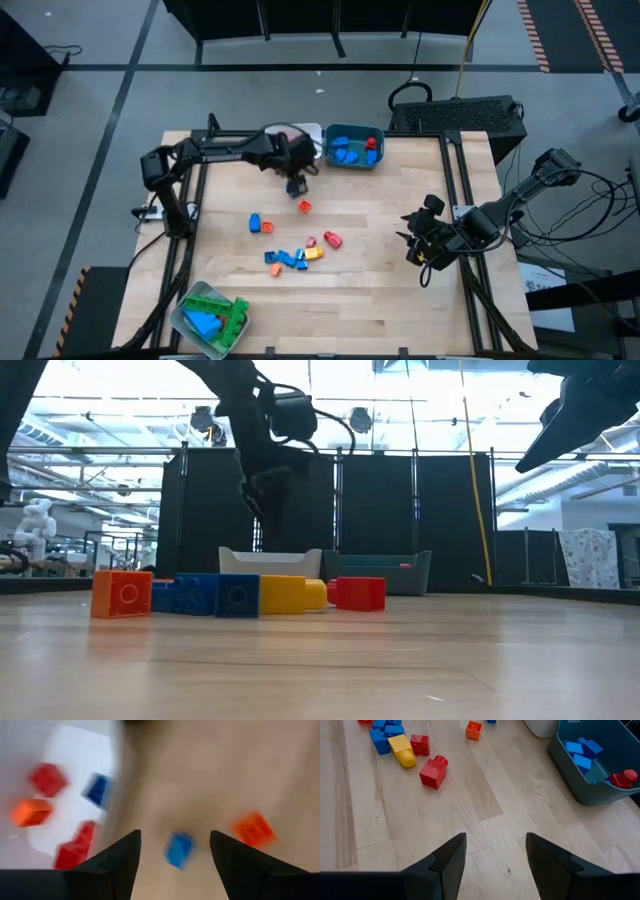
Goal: Sort blocks by size
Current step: Put the blue cube 4 stud game piece into the white bin
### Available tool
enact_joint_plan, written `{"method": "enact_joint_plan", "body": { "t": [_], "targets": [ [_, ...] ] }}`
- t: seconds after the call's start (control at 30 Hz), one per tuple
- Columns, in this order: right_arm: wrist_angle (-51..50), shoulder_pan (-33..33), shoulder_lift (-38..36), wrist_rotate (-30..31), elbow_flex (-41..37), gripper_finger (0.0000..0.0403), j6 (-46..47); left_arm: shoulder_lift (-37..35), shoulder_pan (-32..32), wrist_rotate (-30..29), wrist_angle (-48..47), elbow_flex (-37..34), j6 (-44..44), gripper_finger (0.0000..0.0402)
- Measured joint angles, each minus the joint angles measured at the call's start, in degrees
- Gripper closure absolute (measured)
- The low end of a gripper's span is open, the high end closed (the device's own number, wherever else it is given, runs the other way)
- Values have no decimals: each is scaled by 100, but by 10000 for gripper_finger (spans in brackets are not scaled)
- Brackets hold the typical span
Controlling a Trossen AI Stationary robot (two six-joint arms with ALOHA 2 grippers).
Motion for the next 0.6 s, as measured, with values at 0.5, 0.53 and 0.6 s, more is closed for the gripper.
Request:
{"method": "enact_joint_plan", "body": {
  "t": [0.5,0.53,0.6],
  "targets": [
    [-7,-1,1,2,0,211,-37,4,-377,-12,-346,-307,748,162],
    [-7,0,0,0,-1,211,-35,4,-377,-3,-297,-374,752,162],
    [-9,0,0,2,-1,211,-36,4,-372,-3,-274,-498,753,162]
  ]
}}
